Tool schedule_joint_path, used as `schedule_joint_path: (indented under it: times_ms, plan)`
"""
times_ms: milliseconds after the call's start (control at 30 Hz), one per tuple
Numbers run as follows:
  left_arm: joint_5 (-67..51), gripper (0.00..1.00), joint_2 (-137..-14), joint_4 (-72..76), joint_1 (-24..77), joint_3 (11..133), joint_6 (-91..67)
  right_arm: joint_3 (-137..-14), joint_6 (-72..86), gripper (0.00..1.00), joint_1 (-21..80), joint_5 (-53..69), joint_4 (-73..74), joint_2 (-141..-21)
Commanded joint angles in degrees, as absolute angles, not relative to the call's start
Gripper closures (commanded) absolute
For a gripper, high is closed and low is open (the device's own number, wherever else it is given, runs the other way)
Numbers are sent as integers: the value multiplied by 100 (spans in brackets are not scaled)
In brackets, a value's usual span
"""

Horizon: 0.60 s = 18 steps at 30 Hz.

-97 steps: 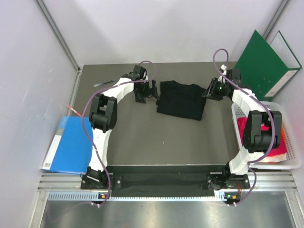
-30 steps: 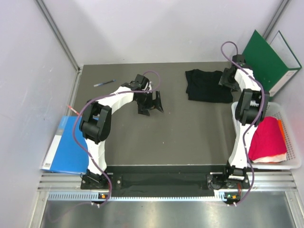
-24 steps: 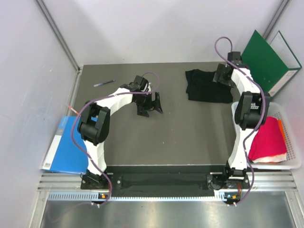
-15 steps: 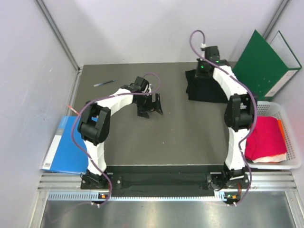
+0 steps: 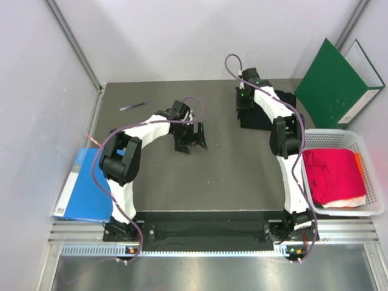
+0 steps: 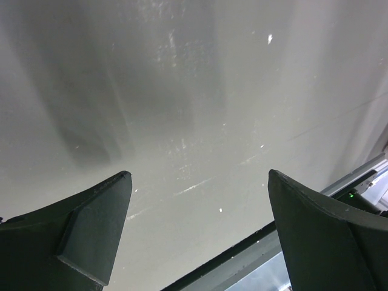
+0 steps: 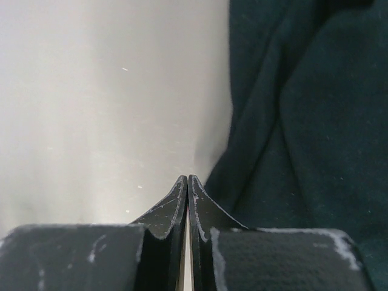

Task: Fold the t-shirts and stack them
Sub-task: Put the neatly folded tshirt into the corner of the board with the right arm

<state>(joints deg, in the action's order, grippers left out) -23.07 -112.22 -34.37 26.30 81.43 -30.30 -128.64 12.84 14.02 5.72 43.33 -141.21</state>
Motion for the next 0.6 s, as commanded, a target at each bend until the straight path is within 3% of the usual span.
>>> schedule_joint_path:
  times_ms: [0, 567]
  plan:
    - [-2285, 2, -10837, -3278, 2637, 8016, -3085, -12929, 1310, 100, 1371, 334, 4508, -14142]
    - [-2303, 2, -10837, -3217, 2663, 7945, -3129, -12191, 1169, 100, 475, -439, 4693, -13834]
